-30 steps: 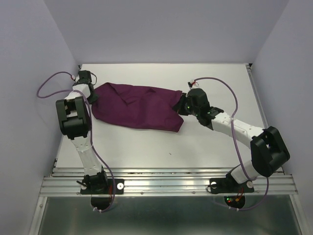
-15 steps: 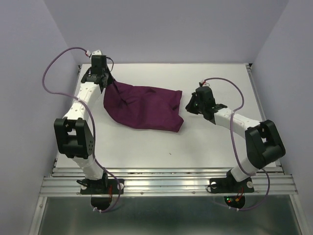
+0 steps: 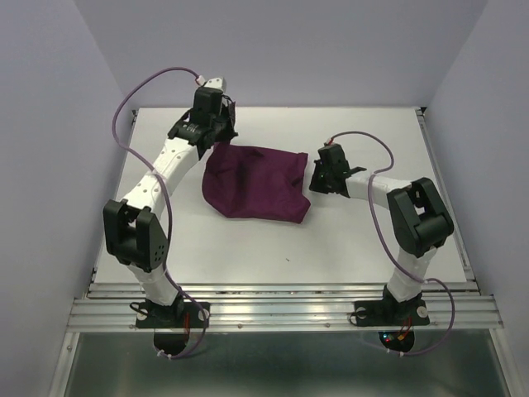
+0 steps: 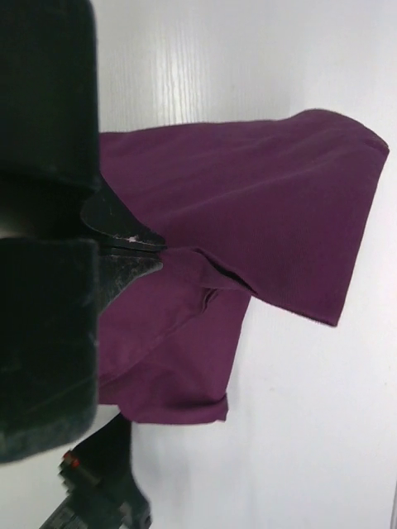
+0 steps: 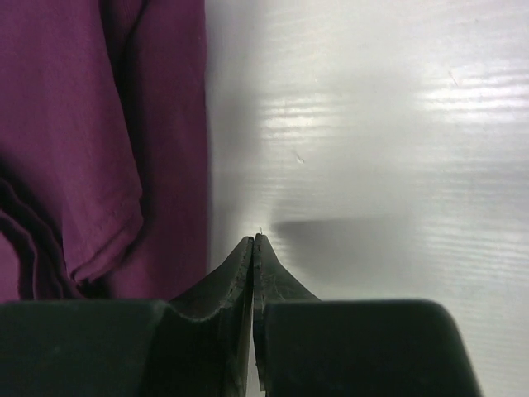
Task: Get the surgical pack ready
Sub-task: Pack the surgical kit at the center of the board.
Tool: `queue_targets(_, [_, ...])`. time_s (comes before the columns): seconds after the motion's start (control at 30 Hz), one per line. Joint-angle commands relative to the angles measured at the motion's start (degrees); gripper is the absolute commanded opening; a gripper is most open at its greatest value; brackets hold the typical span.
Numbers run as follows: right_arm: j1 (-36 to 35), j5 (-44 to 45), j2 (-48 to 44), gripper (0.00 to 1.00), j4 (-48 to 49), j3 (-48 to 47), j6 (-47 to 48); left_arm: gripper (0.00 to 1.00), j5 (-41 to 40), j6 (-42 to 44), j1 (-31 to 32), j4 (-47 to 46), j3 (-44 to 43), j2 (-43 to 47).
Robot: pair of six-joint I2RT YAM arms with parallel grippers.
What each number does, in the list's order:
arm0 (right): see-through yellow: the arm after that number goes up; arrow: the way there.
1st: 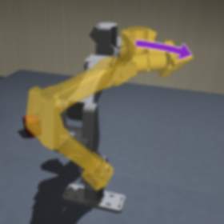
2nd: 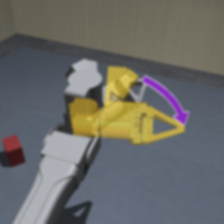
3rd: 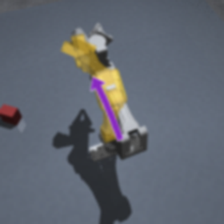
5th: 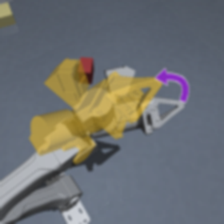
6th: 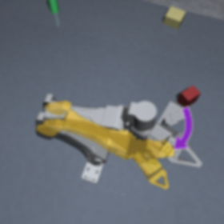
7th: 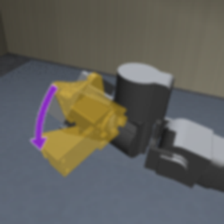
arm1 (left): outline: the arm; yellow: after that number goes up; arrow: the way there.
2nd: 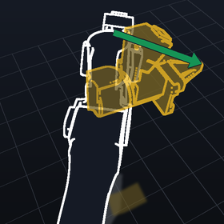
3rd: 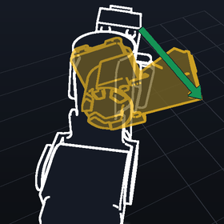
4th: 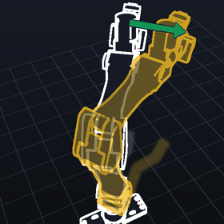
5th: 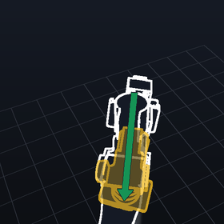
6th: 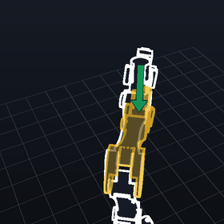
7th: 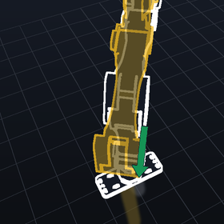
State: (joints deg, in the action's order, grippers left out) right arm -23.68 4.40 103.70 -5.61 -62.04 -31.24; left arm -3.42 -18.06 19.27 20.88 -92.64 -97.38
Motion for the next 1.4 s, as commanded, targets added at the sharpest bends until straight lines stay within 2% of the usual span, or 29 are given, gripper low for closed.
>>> queue_targets(0.0, [0.1, -1.1, 3.2, 0.06, 0.6, -5.0, 1.4, 0.00, 6.0, -1.2, 2.3, -1.6, -3.3, 1.9])
queue_targets(0.23, [0.1, -4.0, 8.8, 0.04, 1.0, -9.1, 0.0, 0.00, 13.7, -3.1, 6.9, -3.7, -5.9, -0.5])
queue_targets(0.7, [0.1, -10.3, 9.5, 0.05, 4.6, -7.7, -3.5, 0.00, 19.1, -6.2, 14.1, -6.9, -11.2, -5.8])
queue_targets(1.37, [-0.4, -18.1, 10.9, 0.08, 18.6, -0.9, -17.6, 0.00, 36.3, -14.5, 15.9, -19.6, -14.9, -12.0])
